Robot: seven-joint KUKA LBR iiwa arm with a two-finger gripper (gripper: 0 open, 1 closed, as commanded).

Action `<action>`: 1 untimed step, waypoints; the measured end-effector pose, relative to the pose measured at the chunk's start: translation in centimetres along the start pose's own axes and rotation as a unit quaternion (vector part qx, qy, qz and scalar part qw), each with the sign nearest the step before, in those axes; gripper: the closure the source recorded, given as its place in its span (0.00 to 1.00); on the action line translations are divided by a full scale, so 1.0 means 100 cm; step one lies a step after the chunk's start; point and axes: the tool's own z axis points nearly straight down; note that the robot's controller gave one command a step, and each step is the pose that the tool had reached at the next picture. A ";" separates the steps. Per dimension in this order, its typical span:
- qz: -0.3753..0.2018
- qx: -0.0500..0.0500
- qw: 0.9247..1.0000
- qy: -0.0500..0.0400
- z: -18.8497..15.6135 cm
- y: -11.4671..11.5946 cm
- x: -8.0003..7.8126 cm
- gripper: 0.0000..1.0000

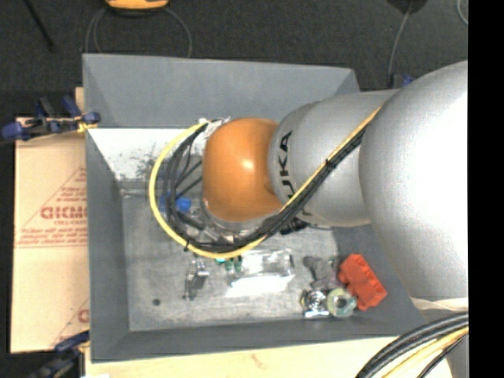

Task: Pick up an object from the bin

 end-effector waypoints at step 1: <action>0.040 0.002 0.999 -0.002 0.038 -0.070 -0.023 0.00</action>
Offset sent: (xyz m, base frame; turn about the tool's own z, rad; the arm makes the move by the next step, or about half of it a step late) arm 0.0225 -0.0643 -0.0360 0.0721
